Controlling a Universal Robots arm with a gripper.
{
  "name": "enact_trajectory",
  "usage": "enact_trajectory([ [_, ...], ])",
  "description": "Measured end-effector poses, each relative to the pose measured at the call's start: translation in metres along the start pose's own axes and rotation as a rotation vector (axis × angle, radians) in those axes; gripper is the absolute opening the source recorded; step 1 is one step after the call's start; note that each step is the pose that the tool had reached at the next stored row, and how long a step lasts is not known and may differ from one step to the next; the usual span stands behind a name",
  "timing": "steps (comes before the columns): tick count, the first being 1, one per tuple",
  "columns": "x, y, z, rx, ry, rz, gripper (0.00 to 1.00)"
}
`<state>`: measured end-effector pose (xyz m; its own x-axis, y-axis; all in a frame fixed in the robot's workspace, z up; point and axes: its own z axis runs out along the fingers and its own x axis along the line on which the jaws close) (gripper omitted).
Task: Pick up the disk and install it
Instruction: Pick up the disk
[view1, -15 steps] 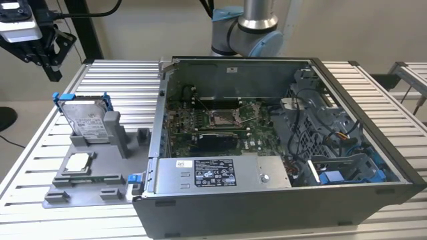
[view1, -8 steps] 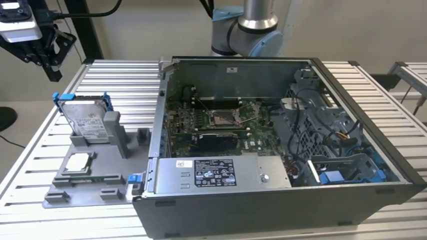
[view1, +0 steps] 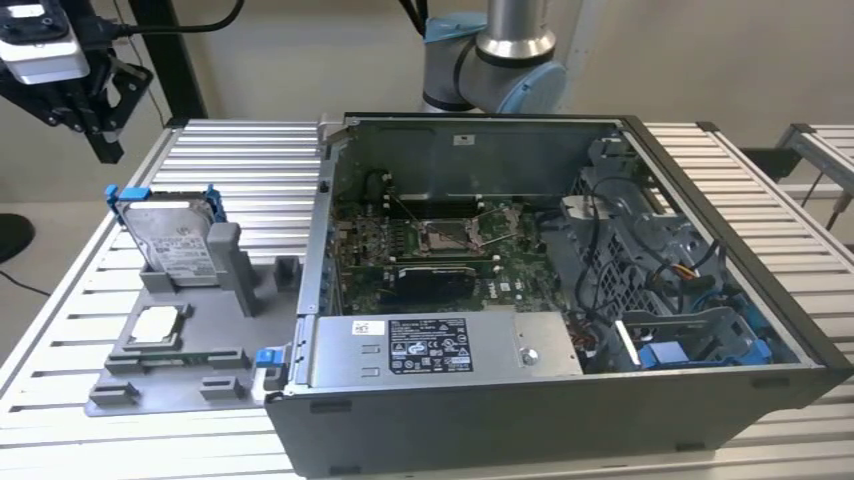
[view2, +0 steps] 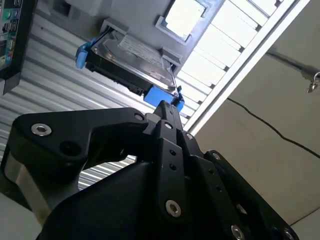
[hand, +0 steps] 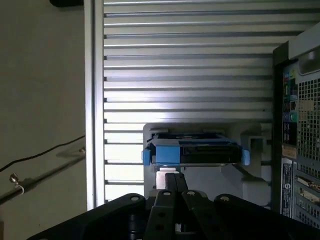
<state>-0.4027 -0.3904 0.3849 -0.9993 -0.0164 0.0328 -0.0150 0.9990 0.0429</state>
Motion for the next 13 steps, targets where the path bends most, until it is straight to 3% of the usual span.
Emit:
enact_trajectory([
  [3,0.0,0.0001,0.0,0.0018,-0.004,-0.052,0.0],
  [6,0.0,0.0,0.0001,0.0015,-0.0142,-0.097,0.0],
  [8,0.0,0.0,0.0001,-0.0036,-0.0203,-0.124,0.0],
  [13,0.0,0.0,0.0005,-0.0233,-0.0211,-0.196,0.0],
])
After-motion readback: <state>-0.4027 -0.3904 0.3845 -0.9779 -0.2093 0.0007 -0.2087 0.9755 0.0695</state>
